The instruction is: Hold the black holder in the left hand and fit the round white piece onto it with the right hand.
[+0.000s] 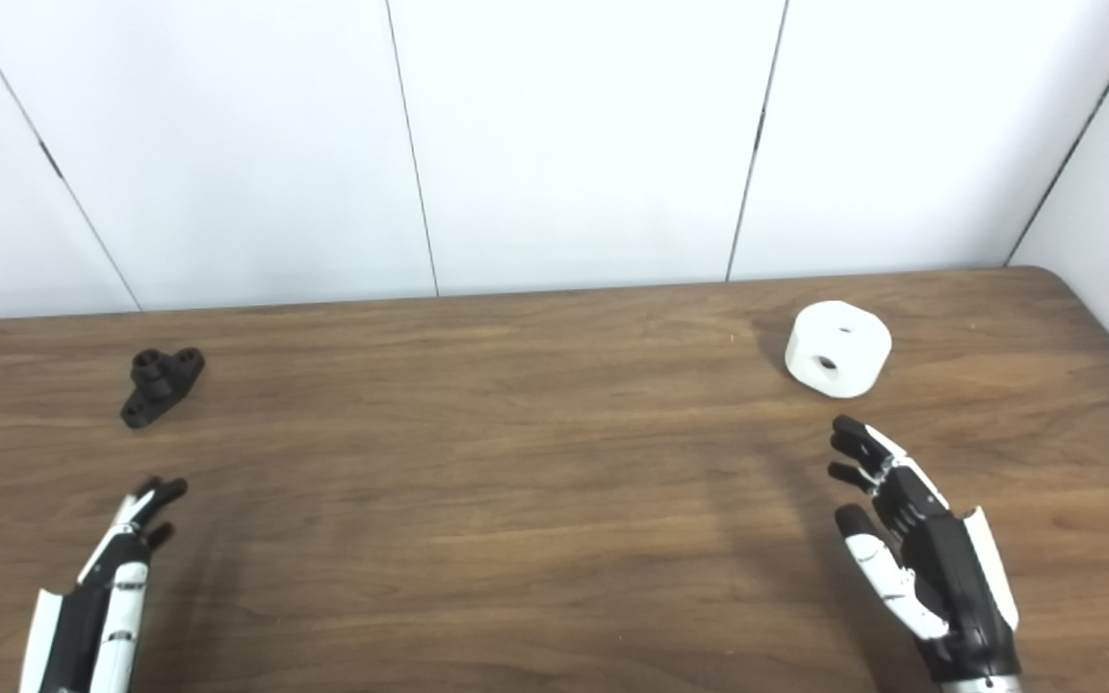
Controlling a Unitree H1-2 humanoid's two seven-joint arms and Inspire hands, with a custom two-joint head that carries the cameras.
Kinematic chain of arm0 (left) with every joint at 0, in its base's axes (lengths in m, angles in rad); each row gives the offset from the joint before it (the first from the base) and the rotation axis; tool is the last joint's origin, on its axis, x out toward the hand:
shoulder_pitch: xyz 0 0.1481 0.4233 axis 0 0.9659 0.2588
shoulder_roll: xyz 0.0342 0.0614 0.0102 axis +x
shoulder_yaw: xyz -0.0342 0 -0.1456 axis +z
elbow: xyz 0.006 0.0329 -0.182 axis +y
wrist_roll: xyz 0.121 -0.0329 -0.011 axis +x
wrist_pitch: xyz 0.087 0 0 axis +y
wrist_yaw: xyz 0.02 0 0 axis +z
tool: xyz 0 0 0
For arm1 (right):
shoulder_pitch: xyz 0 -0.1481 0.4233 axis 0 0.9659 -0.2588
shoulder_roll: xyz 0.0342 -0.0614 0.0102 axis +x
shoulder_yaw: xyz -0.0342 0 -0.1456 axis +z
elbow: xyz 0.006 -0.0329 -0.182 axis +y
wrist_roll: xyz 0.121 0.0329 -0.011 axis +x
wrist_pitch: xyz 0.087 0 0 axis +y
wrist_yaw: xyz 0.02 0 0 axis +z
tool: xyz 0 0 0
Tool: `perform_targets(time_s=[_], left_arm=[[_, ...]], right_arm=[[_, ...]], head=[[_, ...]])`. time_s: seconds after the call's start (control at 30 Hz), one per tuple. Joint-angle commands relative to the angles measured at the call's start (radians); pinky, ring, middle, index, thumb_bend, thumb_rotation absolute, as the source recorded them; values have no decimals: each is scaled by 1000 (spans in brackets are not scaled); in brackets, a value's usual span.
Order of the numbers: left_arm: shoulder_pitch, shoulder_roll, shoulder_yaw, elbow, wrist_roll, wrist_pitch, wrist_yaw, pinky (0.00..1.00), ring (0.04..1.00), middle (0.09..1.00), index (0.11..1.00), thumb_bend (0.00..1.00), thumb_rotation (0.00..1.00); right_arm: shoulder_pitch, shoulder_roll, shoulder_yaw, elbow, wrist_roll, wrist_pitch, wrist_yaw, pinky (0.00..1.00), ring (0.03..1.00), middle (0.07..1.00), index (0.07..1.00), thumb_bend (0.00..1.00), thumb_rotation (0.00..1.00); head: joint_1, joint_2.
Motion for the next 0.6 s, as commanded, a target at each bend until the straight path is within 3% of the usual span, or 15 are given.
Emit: perform_targets(time_s=[0.0, 0.1, 0.23, 0.3, 0.43, 0.57], left_arm=[[-17, -67, 7, -57, 49, 26, 47, 998, 1000, 1000, 844, 210, 675], [-26, -84, 5, -82, 70, 74, 84, 935, 1000, 1000, 833, 276, 410], [-59, -79, 4, -99, 73, 119, 120, 914, 1000, 1000, 846, 375, 194], [-82, -79, 8, -112, 72, 146, 138, 982, 1000, 1000, 845, 487, 116], [-129, -64, 14, -123, 128, 202, 177, 1000, 1000, 1000, 845, 626, 169], [-163, -55, 24, -143, 194, 254, 183, 1000, 1000, 1000, 844, 683, 193]], right_arm=[[39, 20, 12, 72, 18, -17, 0, 802, 873, 890, 832, 220, 631], [36, 13, 11, 82, 18, -19, 3, 805, 880, 894, 834, 217, 667], [33, 8, 12, 97, 36, -15, 11, 817, 888, 901, 839, 213, 702], [31, 6, 12, 103, 39, -19, 11, 814, 887, 902, 838, 204, 730], [32, -2, 12, 103, 56, -10, 17, 824, 892, 904, 841, 207, 790], [34, -10, 9, 105, 77, -4, 24, 839, 902, 907, 846, 191, 833]], head=[[13, -4], [29, -14], [53, -28], [61, -32], [118, -44], [155, -48]])
